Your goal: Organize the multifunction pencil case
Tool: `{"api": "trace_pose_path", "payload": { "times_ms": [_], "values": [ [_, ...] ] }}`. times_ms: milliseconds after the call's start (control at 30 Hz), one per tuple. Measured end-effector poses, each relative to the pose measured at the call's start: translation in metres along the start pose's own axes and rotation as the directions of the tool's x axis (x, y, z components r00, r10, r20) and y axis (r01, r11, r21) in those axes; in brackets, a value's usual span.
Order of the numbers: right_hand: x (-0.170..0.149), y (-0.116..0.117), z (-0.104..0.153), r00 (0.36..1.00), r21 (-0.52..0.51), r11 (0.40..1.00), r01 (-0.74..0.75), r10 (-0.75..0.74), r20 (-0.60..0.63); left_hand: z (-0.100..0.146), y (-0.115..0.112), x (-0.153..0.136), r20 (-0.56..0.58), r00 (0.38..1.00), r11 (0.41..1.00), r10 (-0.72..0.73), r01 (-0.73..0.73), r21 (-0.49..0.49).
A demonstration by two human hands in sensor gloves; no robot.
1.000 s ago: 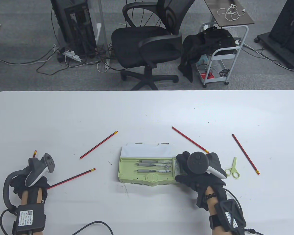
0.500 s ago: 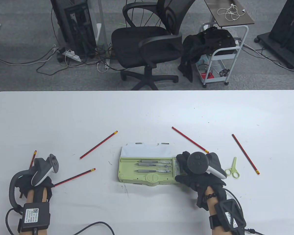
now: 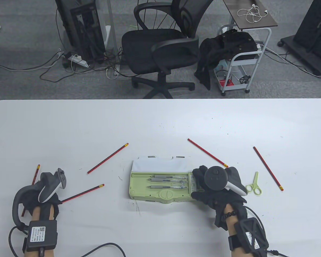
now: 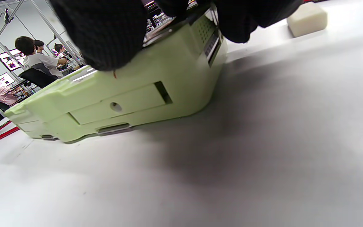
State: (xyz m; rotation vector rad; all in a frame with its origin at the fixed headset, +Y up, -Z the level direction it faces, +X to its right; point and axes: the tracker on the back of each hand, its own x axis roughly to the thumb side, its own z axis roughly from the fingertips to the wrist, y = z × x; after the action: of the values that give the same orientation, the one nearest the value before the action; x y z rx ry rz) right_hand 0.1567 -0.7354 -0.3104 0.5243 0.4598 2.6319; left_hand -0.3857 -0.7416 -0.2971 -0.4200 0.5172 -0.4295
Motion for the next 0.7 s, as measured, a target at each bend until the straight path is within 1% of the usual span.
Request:
{"api": "trace_pose_path", "payload": {
  "times_ms": [200,367,533,600,700],
  "values": [
    [0.000,0.000,0.000,1.000,0.000,1.000,0.000,0.000,0.000,-0.002,-0.002,0.001,-0.011,1.000,1.000,0.011,-0.011,-0.004],
    [0.000,0.000,0.000,1.000,0.002,1.000,-0.002,0.002,0.000,-0.001,0.002,-0.003,-0.023,0.999,0.999,0.024,-0.023,0.033],
    [0.000,0.000,0.000,1.000,0.002,1.000,-0.002,0.002,0.000,0.010,0.019,-0.008,-0.001,0.996,0.991,0.087,-0.086,0.107],
    [0.000,0.000,0.000,1.000,0.002,1.000,-0.002,0.002,0.000,0.019,0.031,-0.009,0.028,0.991,0.979,0.132,-0.135,0.156],
    [0.000,0.000,0.000,1.000,0.002,1.000,-0.002,0.002,0.000,0.031,0.046,-0.006,0.055,0.986,0.969,0.156,-0.163,0.183]
  ]
}}
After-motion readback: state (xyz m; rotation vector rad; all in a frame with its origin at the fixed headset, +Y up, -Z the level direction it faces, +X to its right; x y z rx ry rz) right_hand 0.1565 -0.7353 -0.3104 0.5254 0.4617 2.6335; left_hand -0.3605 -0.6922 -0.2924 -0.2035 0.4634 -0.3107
